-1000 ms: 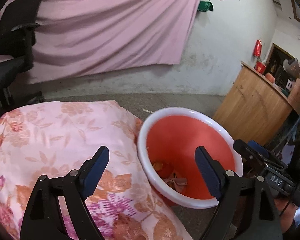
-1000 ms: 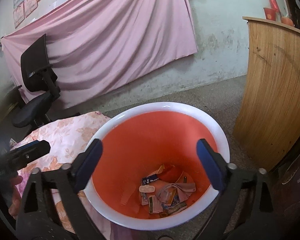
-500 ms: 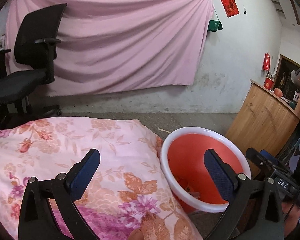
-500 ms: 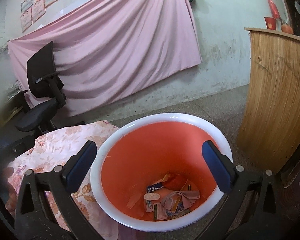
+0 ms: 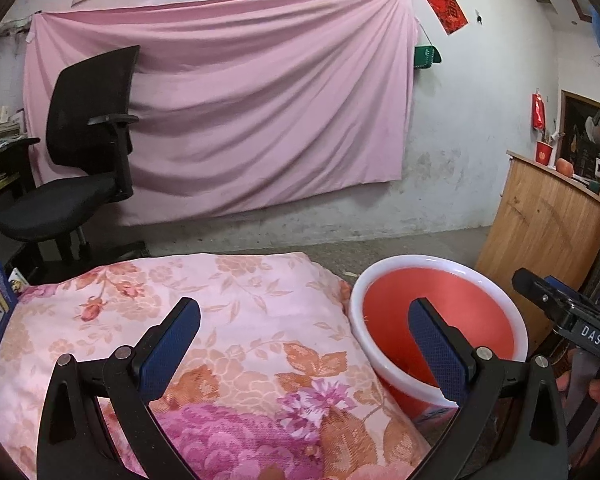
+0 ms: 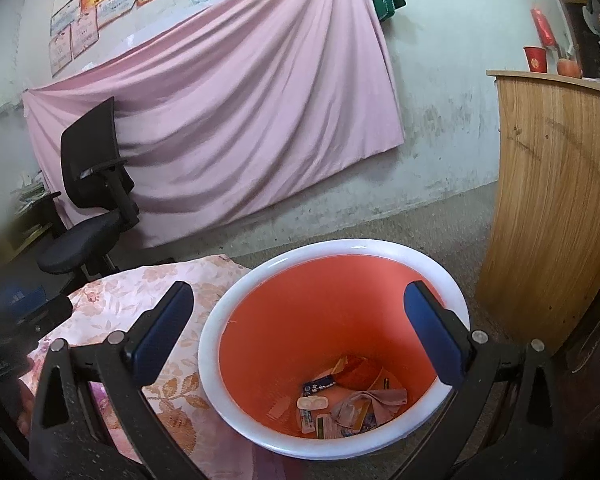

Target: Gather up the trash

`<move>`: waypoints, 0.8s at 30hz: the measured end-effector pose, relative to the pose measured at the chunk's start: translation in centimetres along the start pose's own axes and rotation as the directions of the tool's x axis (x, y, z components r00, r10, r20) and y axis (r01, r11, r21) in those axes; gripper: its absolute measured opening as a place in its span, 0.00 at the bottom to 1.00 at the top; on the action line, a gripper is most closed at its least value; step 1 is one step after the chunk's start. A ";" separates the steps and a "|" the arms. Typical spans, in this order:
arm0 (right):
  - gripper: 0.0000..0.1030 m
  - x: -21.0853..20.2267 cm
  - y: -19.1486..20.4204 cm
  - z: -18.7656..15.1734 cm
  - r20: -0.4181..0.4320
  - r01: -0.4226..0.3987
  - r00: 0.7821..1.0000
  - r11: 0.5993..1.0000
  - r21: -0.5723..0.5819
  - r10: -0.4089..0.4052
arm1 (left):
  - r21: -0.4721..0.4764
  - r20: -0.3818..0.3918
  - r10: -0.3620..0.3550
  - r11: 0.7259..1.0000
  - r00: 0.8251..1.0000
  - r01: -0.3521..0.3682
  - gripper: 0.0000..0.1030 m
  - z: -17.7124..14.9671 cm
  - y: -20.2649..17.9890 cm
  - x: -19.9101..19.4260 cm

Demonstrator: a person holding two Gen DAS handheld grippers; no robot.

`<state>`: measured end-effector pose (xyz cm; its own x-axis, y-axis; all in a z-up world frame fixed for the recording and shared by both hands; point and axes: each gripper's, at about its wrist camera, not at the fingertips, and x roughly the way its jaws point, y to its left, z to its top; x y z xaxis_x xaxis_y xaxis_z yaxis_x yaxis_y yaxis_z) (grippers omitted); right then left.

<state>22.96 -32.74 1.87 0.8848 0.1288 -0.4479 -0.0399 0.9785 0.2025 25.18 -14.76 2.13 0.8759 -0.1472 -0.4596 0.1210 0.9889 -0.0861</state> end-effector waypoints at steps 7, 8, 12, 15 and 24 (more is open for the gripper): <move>1.00 -1.5 1.8 -0.9 0.043 0.009 0.999 1.000 -0.017 -0.008 | 0.002 0.026 0.006 1.000 1.000 -0.006 0.99 -0.4 1.0 -2.2; 1.00 -1.9 2.3 -1.1 0.053 0.005 0.999 1.000 -0.026 -0.004 | 0.002 0.028 0.006 1.000 1.000 -0.006 0.99 -0.4 1.2 -2.5; 1.00 -3.9 4.3 -1.7 0.115 0.009 0.993 0.998 -0.060 -0.002 | -0.001 0.044 0.011 1.000 0.999 -0.011 0.99 -1.0 2.1 -4.3; 1.00 -5.7 5.6 -2.1 0.172 0.021 0.985 0.997 -0.074 -0.008 | -0.004 0.057 0.001 1.000 0.998 -0.001 0.99 -1.7 3.1 -5.8; 1.00 -9.7 8.9 -3.4 0.237 0.032 0.971 0.994 -0.101 -0.007 | -0.027 0.105 0.012 1.000 0.994 -0.009 0.99 -3.9 6.1 -11.1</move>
<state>12.45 -24.69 5.06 0.9699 0.0796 -0.2301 -0.0581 0.9934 0.0987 14.34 -7.14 3.27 0.9215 -0.1323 -0.3651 0.1000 0.9893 -0.1061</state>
